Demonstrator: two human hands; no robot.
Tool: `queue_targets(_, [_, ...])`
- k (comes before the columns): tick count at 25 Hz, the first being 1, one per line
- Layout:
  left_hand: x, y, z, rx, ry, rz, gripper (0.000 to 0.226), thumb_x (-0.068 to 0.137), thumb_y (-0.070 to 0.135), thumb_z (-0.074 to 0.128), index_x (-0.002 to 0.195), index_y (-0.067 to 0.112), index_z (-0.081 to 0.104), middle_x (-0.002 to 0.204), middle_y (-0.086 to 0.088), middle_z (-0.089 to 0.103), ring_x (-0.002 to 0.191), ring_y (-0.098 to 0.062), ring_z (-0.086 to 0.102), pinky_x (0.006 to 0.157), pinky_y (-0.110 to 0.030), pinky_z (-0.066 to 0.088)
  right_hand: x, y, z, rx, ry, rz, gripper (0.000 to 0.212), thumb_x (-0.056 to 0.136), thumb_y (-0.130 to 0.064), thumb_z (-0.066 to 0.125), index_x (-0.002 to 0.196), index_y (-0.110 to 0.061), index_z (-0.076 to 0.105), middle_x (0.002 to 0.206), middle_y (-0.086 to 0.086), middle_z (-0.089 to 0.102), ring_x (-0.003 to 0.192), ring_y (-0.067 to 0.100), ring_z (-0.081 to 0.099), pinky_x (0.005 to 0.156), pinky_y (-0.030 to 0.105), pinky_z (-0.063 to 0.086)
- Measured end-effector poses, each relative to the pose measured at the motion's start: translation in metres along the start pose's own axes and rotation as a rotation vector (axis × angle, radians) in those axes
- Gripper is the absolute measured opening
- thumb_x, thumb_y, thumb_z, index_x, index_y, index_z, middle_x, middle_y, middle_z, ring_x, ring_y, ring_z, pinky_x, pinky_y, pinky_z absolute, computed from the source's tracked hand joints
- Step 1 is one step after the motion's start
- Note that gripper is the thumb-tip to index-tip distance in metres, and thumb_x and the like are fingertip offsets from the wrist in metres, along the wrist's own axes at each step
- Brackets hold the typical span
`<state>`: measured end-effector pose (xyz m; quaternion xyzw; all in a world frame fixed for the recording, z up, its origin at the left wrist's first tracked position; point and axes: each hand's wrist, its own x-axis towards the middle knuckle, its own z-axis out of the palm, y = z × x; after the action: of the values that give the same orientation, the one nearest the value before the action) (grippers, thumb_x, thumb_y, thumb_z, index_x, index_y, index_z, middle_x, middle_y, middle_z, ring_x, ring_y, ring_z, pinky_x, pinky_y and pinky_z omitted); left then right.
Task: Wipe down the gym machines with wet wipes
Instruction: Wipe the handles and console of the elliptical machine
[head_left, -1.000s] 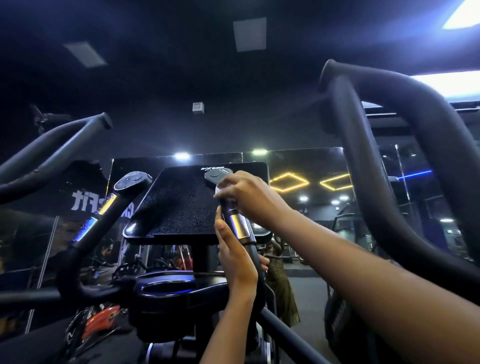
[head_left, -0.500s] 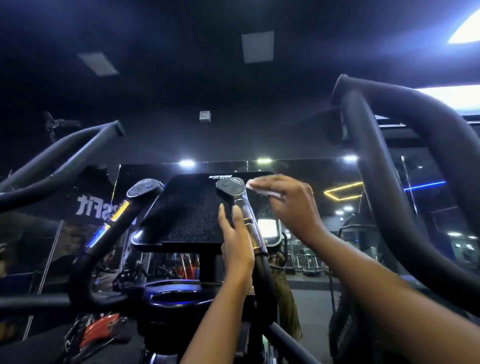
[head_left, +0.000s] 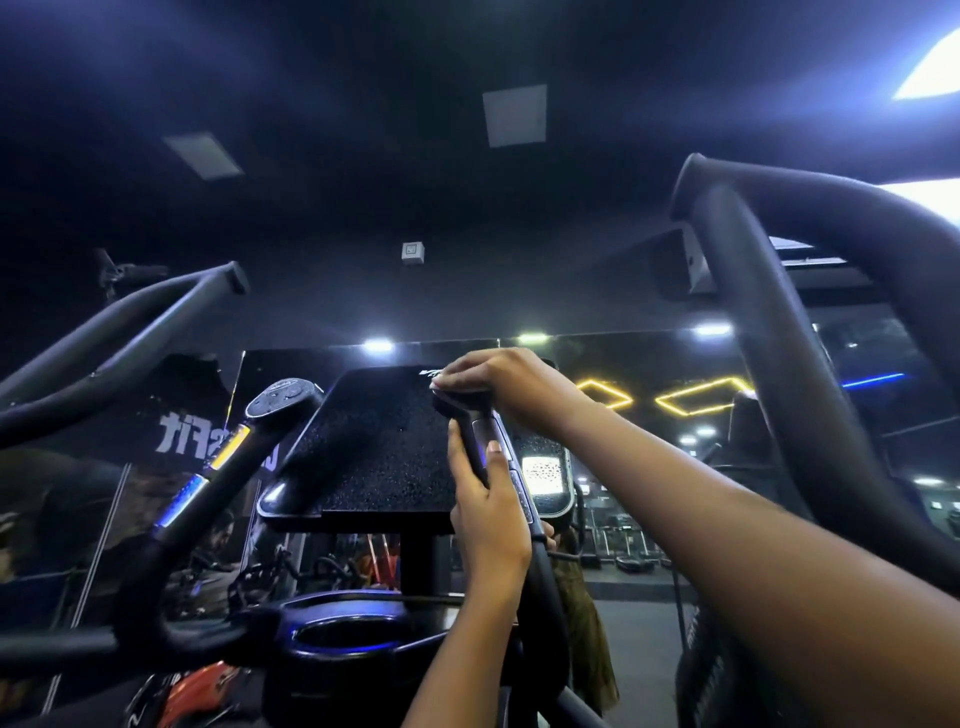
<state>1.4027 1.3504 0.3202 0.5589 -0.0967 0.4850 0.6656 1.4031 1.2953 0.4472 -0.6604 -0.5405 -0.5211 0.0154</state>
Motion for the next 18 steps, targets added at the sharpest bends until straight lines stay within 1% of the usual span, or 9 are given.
queue_targets(2, [-0.003, 0.003, -0.001, 0.035, -0.008, 0.007, 0.047, 0.073, 0.072, 0.034, 0.116, 0.082, 0.016, 0.127, -0.003, 0.058, 0.099, -0.051, 0.06, 0.084, -0.062, 0.049, -0.011, 0.002, 0.006, 0.031, 0.096, 0.041, 0.041, 0.077, 0.007, 0.061, 0.114, -0.011, 0.067, 0.117, 0.005, 0.066, 0.107, 0.023, 0.062, 0.091, 0.03, 0.048])
queue_targets(4, [-0.008, 0.011, -0.003, 0.06, -0.025, 0.028, 0.047, 0.088, 0.059, 0.037, 0.13, 0.071, 0.018, 0.122, -0.006, 0.06, 0.085, -0.045, 0.066, 0.075, -0.056, 0.055, -0.028, 0.001, 0.015, 0.053, 0.233, 0.058, 0.042, 0.071, 0.01, 0.066, 0.109, -0.008, 0.069, 0.11, 0.008, 0.069, 0.1, 0.025, 0.065, 0.086, 0.039, 0.053])
queue_targets(5, [-0.008, 0.012, -0.004, 0.044, -0.032, 0.027, 0.047, 0.094, 0.052, 0.038, 0.135, 0.065, 0.018, 0.118, -0.006, 0.061, 0.077, -0.043, 0.067, 0.069, -0.053, 0.057, -0.036, -0.002, 0.018, 0.056, 0.277, 0.059, 0.041, 0.07, 0.009, 0.068, 0.107, -0.008, 0.07, 0.108, 0.008, 0.069, 0.098, 0.025, 0.066, 0.084, 0.038, 0.054])
queue_targets(7, [-0.008, 0.012, -0.005, 0.01, -0.041, 0.02, 0.048, 0.098, 0.043, 0.038, 0.139, 0.059, 0.019, 0.115, -0.004, 0.061, 0.066, -0.04, 0.067, 0.061, -0.048, 0.058, -0.043, -0.01, 0.018, 0.071, 0.283, 0.011, 0.038, 0.071, 0.006, 0.069, 0.104, -0.01, 0.072, 0.106, 0.005, 0.07, 0.096, 0.019, 0.066, 0.083, 0.025, 0.052])
queue_targets(9, [-0.007, 0.011, -0.005, 0.024, -0.027, 0.03, 0.047, 0.097, 0.045, 0.038, 0.136, 0.062, 0.02, 0.12, -0.002, 0.06, 0.072, -0.041, 0.067, 0.066, -0.051, 0.058, -0.028, -0.013, 0.013, 0.105, 0.224, -0.044, 0.032, 0.074, 0.004, 0.069, 0.102, -0.01, 0.073, 0.106, 0.003, 0.07, 0.096, 0.014, 0.064, 0.083, 0.012, 0.042])
queue_targets(10, [-0.005, 0.009, -0.004, 0.033, -0.01, 0.026, 0.045, 0.094, 0.051, 0.039, 0.131, 0.068, 0.021, 0.123, -0.002, 0.059, 0.08, -0.044, 0.066, 0.071, -0.055, 0.056, -0.014, -0.01, 0.011, 0.112, 0.175, -0.027, 0.032, 0.076, 0.004, 0.068, 0.104, -0.011, 0.072, 0.108, 0.003, 0.069, 0.098, 0.014, 0.063, 0.084, 0.01, 0.038])
queue_targets(12, [-0.001, 0.003, -0.002, 0.023, 0.004, 0.005, 0.045, 0.078, 0.068, 0.039, 0.117, 0.08, 0.021, 0.129, -0.001, 0.056, 0.093, -0.049, 0.063, 0.08, -0.06, 0.052, 0.014, 0.004, 0.009, 0.075, 0.036, 0.055, 0.038, 0.079, 0.006, 0.063, 0.11, -0.015, 0.07, 0.115, 0.001, 0.067, 0.105, 0.017, 0.061, 0.088, 0.016, 0.04])
queue_targets(14, [-0.001, 0.001, -0.001, 0.022, 0.002, 0.0, 0.048, 0.068, 0.075, 0.035, 0.112, 0.084, 0.016, 0.131, 0.001, 0.055, 0.1, -0.051, 0.059, 0.084, -0.062, 0.049, 0.022, 0.022, 0.011, 0.055, -0.033, 0.176, 0.048, 0.078, 0.01, 0.055, 0.115, -0.017, 0.067, 0.118, 0.001, 0.065, 0.109, 0.019, 0.059, 0.091, 0.022, 0.042])
queue_targets(18, [-0.005, 0.004, 0.0, 0.055, -0.001, 0.033, 0.049, 0.077, 0.069, 0.036, 0.121, 0.078, 0.018, 0.123, 0.001, 0.059, 0.096, -0.049, 0.062, 0.08, -0.058, 0.053, -0.015, 0.018, 0.024, 0.289, 0.23, 0.485, 0.052, 0.08, 0.011, 0.045, 0.119, -0.018, 0.064, 0.121, 0.001, 0.064, 0.108, 0.012, 0.059, 0.081, 0.006, 0.038])
